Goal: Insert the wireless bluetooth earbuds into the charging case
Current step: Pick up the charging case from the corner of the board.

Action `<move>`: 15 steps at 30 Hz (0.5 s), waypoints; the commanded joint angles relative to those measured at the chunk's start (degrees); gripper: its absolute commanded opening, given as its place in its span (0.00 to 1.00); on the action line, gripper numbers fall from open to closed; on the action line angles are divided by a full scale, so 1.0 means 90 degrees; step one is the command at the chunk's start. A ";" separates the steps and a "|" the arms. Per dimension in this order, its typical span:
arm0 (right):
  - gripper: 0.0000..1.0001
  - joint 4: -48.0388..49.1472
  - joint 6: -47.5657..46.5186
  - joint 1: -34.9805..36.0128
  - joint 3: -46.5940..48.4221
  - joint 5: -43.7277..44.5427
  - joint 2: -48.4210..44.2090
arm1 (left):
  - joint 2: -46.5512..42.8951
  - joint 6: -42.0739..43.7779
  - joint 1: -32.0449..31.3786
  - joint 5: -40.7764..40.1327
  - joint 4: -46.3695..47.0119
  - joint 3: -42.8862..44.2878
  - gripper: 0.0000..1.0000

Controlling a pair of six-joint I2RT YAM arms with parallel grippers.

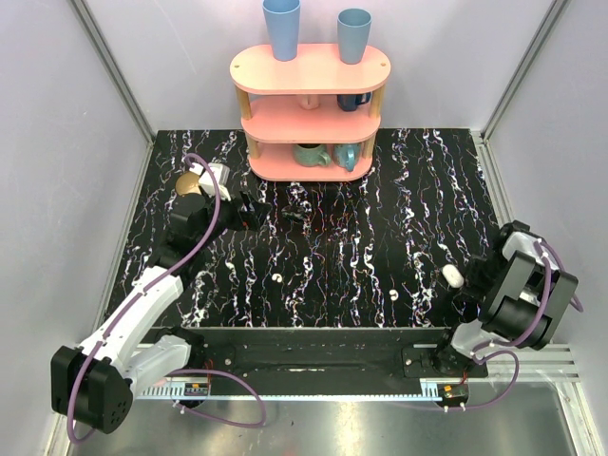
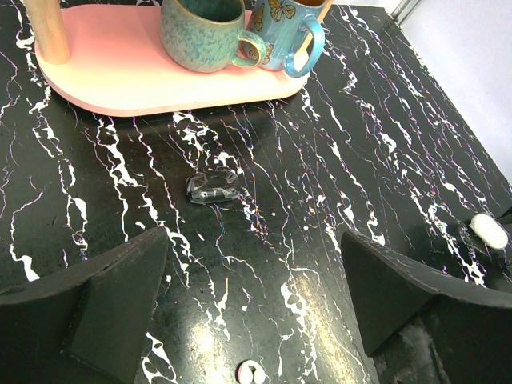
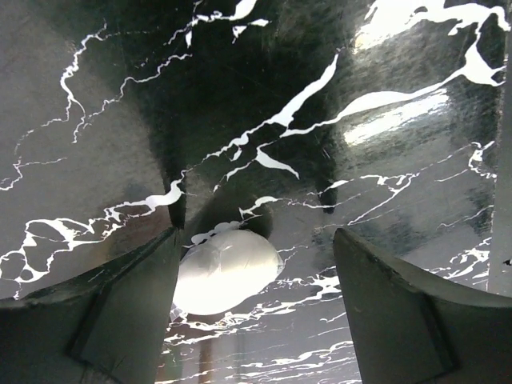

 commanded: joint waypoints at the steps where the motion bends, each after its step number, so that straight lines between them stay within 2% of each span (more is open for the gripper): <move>1: 0.83 0.0251 -0.0025 -0.0015 0.0003 0.0154 0.0095 | -0.0008 -0.0051 0.0027 0.0032 0.0154 0.0132 0.94; 11: 0.83 0.0817 0.0081 -0.0015 -0.0377 -0.0675 0.0280 | 0.0139 -0.0217 0.0027 0.0159 0.0242 0.0132 0.94; 15: 0.82 0.0984 0.0130 -0.0015 -0.0465 -0.0715 0.0319 | 0.0178 -0.0217 0.0026 0.0178 0.0222 0.0162 0.94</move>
